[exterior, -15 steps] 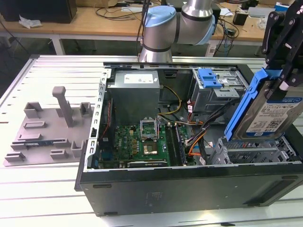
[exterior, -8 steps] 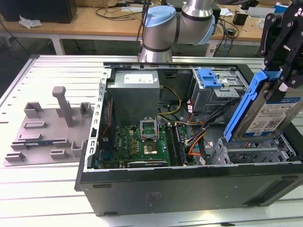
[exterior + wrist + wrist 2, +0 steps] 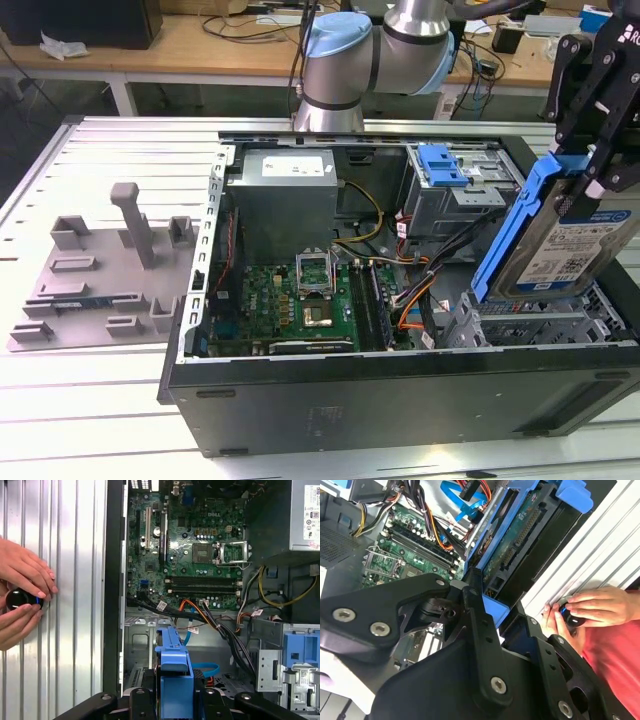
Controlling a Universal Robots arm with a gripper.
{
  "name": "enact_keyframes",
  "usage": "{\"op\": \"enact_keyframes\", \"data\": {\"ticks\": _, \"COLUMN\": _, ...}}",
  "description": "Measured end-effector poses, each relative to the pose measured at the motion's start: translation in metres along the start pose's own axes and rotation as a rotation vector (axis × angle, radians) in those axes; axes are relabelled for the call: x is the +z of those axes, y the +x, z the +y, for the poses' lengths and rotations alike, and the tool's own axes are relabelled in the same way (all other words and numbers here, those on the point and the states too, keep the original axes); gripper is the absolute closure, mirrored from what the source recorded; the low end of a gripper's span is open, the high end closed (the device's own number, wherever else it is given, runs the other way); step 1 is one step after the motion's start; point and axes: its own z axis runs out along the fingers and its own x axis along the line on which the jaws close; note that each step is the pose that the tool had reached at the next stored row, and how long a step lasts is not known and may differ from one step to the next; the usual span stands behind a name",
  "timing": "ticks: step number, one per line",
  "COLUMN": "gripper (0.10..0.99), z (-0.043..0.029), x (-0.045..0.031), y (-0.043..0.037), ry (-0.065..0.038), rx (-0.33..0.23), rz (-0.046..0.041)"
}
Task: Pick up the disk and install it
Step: 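Insert the disk into the insertion slot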
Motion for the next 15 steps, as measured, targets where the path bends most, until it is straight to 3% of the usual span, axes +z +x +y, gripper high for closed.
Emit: {"op": "enact_keyframes", "data": {"ticks": 15, "gripper": 0.718, "z": -0.0025, "x": 0.0085, "y": -0.0001, "ry": -0.003, "rx": 0.055, "rz": -0.0003}}
